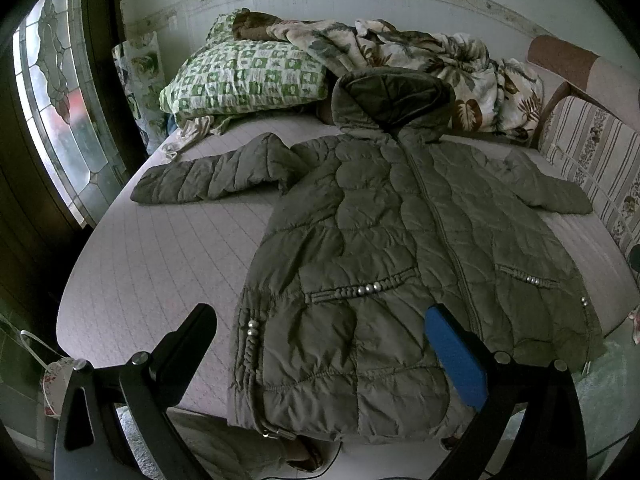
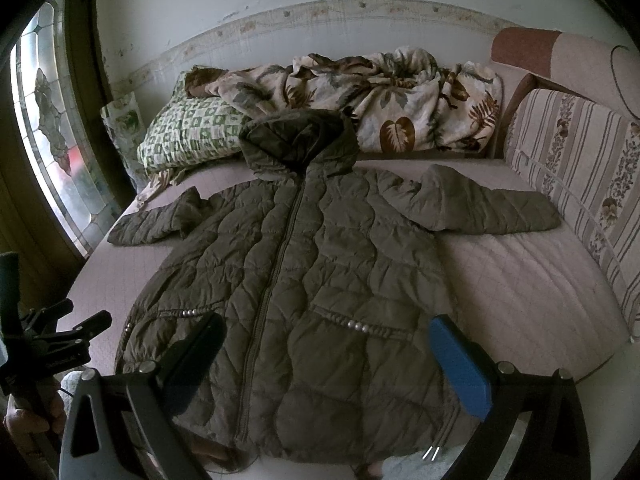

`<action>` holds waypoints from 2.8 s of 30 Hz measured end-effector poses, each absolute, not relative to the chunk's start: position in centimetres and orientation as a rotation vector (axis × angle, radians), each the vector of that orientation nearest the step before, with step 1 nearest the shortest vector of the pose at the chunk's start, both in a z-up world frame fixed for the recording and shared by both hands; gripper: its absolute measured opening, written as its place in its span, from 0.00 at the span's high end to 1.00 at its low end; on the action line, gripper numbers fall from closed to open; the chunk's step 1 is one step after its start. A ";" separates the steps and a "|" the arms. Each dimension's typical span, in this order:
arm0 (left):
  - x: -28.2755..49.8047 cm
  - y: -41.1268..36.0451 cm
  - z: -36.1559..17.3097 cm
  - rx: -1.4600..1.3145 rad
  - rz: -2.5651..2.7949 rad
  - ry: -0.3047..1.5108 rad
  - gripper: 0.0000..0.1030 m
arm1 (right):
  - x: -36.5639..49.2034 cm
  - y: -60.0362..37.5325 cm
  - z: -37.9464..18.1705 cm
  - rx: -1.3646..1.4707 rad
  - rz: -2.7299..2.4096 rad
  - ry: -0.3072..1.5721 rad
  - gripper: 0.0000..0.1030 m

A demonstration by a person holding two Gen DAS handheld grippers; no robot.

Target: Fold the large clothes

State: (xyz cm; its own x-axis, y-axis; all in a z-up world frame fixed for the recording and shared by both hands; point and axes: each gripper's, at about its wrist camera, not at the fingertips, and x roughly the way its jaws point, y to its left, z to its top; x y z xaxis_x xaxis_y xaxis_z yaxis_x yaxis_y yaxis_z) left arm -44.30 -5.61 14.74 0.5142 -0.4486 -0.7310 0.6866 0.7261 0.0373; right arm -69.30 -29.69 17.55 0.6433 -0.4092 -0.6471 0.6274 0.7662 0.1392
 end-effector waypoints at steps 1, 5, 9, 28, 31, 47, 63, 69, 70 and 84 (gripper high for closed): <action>-44.3 -5.6 14.7 0.343 -0.699 0.766 0.00 | -69.3 -29.7 17.5 0.371 -0.606 0.636 0.00; -44.4 -5.6 14.7 0.344 -0.699 0.767 0.00 | -69.3 -29.7 17.5 0.371 -0.606 0.635 0.00; -44.5 -5.7 14.4 0.343 -0.701 0.773 0.00 | -69.3 -29.7 17.4 0.370 -0.607 0.636 0.00; -42.3 -6.1 13.8 0.330 -0.698 0.819 0.00 | -67.7 -30.2 17.1 0.381 -0.611 0.670 0.00; -41.7 -6.1 13.7 0.327 -0.692 0.824 0.00 | -67.2 -30.5 17.1 0.380 -0.614 0.676 0.00; -37.3 -6.0 11.9 0.291 -0.643 0.887 0.00 | -63.4 -31.5 15.8 0.374 -0.607 0.733 0.00; -15.7 -1.1 6.6 0.113 -0.368 1.045 0.00 | -58.7 -32.7 12.4 0.362 -0.575 0.845 0.00; -6.4 -1.1 5.2 0.073 -0.318 1.073 0.00 | -56.8 -33.1 10.9 0.351 -0.565 0.903 0.00; -4.5 -1.6 4.8 0.081 -0.323 1.085 0.00 | -56.5 -33.2 10.7 0.348 -0.566 0.911 0.00; 7.1 -1.9 1.3 -0.090 -0.190 1.174 0.00 | -51.8 -35.4 9.4 0.306 -0.571 0.959 0.00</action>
